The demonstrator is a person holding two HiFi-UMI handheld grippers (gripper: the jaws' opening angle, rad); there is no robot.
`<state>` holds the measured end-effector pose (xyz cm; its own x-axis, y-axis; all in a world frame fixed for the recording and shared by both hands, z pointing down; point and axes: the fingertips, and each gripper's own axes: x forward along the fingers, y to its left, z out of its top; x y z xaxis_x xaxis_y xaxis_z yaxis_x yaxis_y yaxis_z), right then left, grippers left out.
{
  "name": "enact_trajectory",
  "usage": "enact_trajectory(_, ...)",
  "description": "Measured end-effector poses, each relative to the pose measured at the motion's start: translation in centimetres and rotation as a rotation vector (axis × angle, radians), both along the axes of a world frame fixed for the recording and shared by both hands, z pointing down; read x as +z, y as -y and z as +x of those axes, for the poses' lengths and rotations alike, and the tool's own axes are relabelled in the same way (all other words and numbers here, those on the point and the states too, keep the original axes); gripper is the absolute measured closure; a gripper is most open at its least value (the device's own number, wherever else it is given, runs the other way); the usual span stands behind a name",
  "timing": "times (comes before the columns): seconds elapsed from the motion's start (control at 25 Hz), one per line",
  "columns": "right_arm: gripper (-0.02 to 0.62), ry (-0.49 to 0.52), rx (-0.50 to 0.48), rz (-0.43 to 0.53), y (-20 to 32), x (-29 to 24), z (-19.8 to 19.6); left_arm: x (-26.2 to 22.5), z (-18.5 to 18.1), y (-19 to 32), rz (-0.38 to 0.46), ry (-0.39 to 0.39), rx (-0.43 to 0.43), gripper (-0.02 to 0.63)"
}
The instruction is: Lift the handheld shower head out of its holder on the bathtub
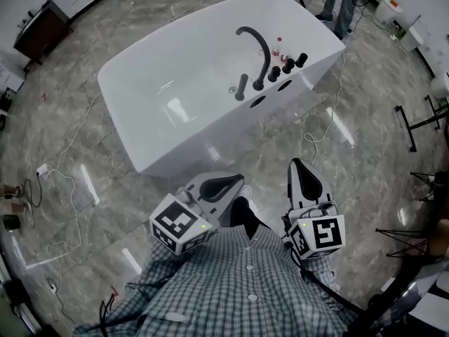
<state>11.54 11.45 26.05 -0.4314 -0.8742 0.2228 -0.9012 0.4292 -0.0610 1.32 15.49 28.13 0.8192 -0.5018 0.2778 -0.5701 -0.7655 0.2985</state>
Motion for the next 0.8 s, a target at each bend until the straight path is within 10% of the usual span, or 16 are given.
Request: enact_trajectory(0.8, 0.578, -0.032, -0.192, -0.009, 14.1, 1.1, 1.9, 0.3, 2.4, 14.5, -0.001, 0.001, -0.198, 0.597)
